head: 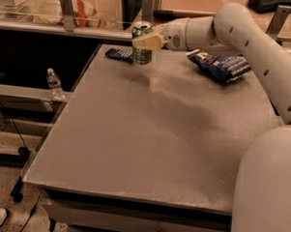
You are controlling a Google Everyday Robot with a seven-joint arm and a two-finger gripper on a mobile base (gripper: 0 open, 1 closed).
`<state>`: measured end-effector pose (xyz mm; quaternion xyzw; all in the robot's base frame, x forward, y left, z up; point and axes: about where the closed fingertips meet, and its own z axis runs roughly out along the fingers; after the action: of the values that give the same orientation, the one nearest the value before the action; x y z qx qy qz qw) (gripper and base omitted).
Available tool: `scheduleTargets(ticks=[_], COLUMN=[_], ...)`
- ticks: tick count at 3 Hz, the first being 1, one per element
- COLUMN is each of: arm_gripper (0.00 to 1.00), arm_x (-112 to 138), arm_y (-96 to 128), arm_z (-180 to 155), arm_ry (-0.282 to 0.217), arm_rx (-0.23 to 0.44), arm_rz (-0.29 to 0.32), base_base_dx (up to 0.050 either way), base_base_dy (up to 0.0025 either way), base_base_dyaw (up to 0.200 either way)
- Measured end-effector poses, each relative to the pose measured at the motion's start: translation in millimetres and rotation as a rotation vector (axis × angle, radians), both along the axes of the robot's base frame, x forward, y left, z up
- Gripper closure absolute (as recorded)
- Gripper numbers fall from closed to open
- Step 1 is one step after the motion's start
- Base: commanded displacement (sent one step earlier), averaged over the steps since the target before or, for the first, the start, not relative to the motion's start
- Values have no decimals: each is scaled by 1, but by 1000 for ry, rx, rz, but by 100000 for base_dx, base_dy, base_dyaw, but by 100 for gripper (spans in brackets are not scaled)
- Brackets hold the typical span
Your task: Move green can near rxbar blueberry
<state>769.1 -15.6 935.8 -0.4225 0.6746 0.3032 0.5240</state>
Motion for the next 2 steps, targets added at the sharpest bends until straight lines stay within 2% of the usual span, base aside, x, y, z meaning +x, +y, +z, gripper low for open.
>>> scheduleTargets(ticks=[2], arm_gripper=[100], arm_x=[6], arm_y=[2], arm_z=[-10], arm_ry=[20], arm_rx=[21], arm_rz=[-6], base_base_dx=[0], base_base_dy=[0], base_base_dyaw=[0])
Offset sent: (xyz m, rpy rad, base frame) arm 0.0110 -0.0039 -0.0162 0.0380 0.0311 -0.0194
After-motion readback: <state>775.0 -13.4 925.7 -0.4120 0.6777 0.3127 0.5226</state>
